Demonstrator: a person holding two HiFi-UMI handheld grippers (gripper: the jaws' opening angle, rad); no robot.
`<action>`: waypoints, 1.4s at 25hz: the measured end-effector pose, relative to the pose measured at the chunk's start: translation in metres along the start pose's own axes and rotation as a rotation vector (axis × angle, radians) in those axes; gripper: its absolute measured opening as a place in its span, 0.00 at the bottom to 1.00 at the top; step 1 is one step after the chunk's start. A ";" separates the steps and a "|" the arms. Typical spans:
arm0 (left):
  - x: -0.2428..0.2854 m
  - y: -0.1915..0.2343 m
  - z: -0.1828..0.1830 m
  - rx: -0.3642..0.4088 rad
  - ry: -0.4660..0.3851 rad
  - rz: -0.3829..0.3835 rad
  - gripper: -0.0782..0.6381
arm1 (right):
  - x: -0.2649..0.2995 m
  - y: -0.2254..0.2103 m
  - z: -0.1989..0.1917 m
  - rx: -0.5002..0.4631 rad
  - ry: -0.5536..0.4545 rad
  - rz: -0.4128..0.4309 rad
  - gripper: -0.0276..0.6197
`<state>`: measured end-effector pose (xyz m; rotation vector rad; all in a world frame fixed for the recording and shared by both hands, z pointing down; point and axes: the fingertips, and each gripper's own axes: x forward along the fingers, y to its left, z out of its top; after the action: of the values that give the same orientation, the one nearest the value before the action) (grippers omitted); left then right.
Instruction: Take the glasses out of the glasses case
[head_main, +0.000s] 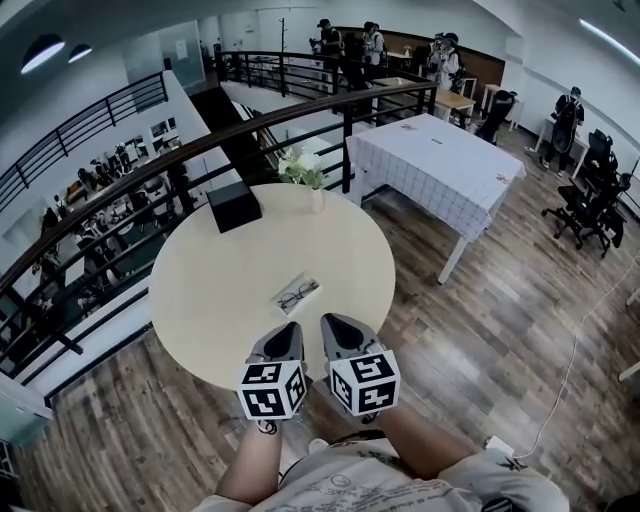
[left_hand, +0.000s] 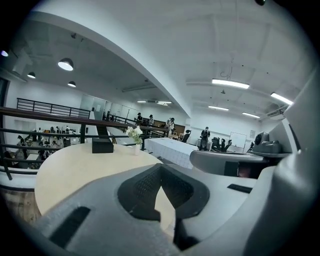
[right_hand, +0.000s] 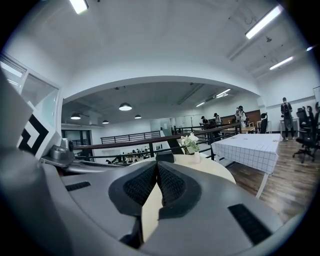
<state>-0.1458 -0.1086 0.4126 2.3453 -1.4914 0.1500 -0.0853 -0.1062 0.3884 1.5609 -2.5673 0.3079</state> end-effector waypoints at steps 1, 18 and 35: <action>0.002 0.004 -0.001 -0.003 0.003 -0.002 0.12 | 0.004 0.001 -0.001 0.001 0.004 -0.003 0.07; 0.067 0.030 -0.022 0.085 0.147 0.004 0.12 | 0.058 -0.037 -0.015 0.023 0.045 0.057 0.07; 0.169 0.080 -0.083 0.588 0.454 0.019 0.12 | 0.116 -0.101 -0.058 0.027 0.189 0.115 0.07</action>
<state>-0.1347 -0.2548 0.5552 2.4661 -1.3576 1.1815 -0.0489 -0.2376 0.4800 1.3248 -2.5188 0.4794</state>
